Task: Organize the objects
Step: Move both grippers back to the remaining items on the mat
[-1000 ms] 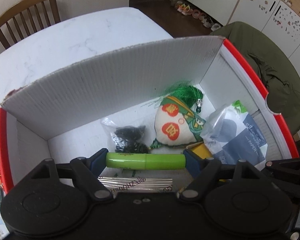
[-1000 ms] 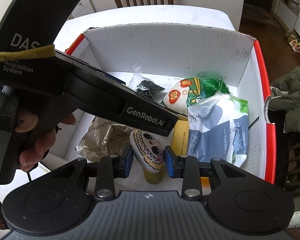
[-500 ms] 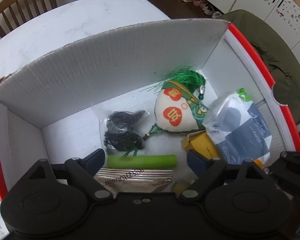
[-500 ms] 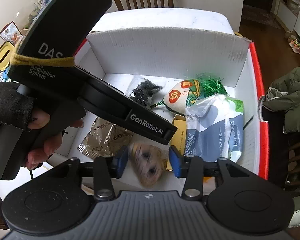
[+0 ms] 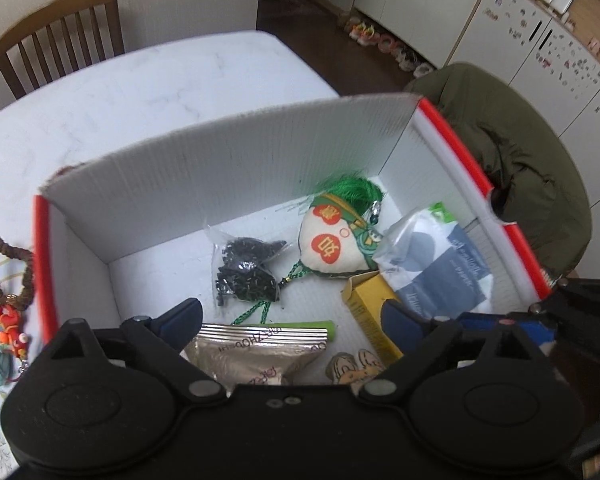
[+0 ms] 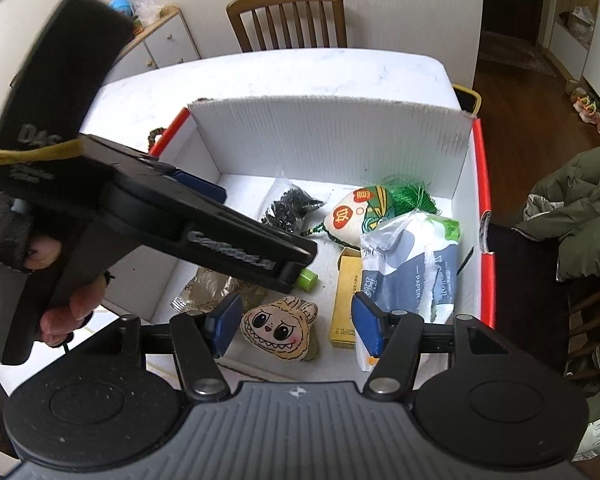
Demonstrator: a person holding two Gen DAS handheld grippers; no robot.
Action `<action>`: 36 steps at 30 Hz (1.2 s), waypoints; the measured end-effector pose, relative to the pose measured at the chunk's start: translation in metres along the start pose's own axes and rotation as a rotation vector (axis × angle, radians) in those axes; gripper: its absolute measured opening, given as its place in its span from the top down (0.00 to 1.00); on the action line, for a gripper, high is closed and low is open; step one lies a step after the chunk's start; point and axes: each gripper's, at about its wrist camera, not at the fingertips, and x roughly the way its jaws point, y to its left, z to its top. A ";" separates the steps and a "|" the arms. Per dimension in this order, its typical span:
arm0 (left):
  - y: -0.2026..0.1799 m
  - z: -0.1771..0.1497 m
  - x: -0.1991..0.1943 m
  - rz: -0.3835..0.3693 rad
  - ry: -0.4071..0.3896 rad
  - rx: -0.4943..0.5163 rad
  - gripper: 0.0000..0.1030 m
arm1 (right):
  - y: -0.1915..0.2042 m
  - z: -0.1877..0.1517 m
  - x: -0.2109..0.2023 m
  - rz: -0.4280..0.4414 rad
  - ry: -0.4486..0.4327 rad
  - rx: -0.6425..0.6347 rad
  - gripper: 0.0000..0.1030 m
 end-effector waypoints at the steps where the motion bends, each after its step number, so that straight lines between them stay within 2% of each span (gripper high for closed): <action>1: 0.000 -0.002 -0.006 -0.002 -0.012 -0.003 0.06 | 0.000 0.000 -0.002 -0.001 -0.005 0.002 0.42; 3: 0.001 -0.005 -0.020 -0.008 -0.036 -0.010 0.06 | 0.000 0.000 -0.007 -0.001 -0.018 0.004 0.40; 5: 0.003 -0.008 -0.032 -0.013 -0.063 -0.018 0.05 | 0.000 -0.001 -0.013 -0.002 -0.039 0.008 0.33; 12: 0.016 -0.023 -0.075 -0.016 -0.161 -0.035 0.02 | 0.004 -0.002 -0.032 0.003 -0.096 0.008 0.29; 22: 0.046 -0.057 -0.121 0.008 -0.262 -0.046 0.00 | 0.039 -0.002 -0.057 0.016 -0.161 -0.011 0.20; 28: 0.081 -0.075 -0.140 0.009 -0.286 -0.061 0.00 | 0.071 0.002 -0.061 0.043 -0.182 -0.007 0.20; 36: 0.144 -0.093 -0.155 0.022 -0.294 -0.084 0.00 | 0.125 0.012 -0.047 0.070 -0.175 -0.007 0.20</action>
